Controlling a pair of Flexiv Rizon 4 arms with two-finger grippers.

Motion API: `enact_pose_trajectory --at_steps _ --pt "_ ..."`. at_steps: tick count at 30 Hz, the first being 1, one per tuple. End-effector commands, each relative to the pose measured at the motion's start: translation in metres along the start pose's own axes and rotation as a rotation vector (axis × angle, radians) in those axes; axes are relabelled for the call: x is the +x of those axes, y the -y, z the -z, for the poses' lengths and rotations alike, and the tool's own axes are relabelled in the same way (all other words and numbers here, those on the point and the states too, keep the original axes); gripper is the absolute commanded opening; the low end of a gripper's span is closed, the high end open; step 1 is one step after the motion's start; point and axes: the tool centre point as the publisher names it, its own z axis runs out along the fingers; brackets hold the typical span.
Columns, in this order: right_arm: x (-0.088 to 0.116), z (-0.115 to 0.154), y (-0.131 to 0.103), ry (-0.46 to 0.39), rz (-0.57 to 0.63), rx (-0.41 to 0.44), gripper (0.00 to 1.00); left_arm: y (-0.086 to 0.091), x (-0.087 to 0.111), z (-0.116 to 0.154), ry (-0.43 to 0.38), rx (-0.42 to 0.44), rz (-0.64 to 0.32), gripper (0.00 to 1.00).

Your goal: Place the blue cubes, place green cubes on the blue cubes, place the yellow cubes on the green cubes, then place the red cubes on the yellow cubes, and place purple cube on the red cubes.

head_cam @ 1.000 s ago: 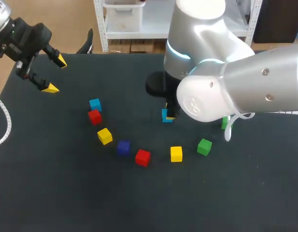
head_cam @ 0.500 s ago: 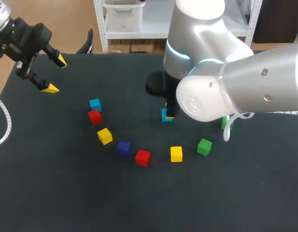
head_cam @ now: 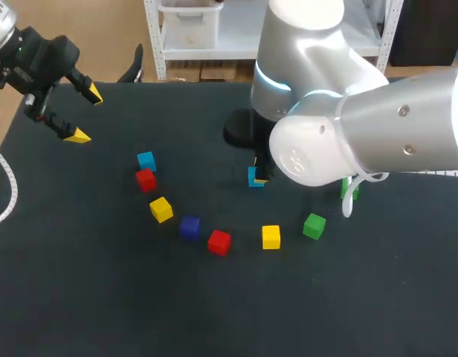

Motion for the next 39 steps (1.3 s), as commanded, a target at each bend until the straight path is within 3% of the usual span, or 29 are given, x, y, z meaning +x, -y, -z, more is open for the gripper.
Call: enact_pose_trajectory --at_steps 1,8,10,12,18,24,28,34,39 --pt "0.000 -0.001 0.002 0.001 -0.001 -0.005 0.42 0.000 0.001 0.000 0.001 -0.002 -0.003 1.00" --pt "0.001 -0.001 0.002 -0.002 -0.002 -0.007 0.50 0.000 0.001 0.000 0.001 -0.002 -0.003 1.00" --pt "0.001 -0.001 0.002 -0.003 -0.003 -0.008 0.84 0.000 0.001 0.000 0.001 -0.002 -0.003 1.00" --pt "0.002 0.000 0.003 -0.002 -0.005 -0.008 1.00 0.000 0.001 0.000 0.001 -0.002 -0.003 1.00" --pt "0.011 0.018 0.010 0.036 -0.012 -0.011 1.00 0.000 0.001 0.000 0.001 -0.002 -0.003 1.00" --pt "0.035 0.046 0.021 0.111 0.042 -0.070 1.00 0.000 0.001 0.000 0.001 -0.002 -0.003 1.00" --pt "0.056 0.060 0.025 0.148 0.153 -0.110 1.00 0.000 0.001 0.000 0.001 -0.002 -0.003 1.00" --pt "0.088 0.078 0.030 0.167 0.302 -0.101 1.00 0.000 0.001 0.000 0.001 -0.002 -0.003 1.00" --pt "0.113 0.082 0.031 0.125 0.364 -0.101 1.00 0.000 0.001 0.000 0.001 -0.002 -0.003 1.00"
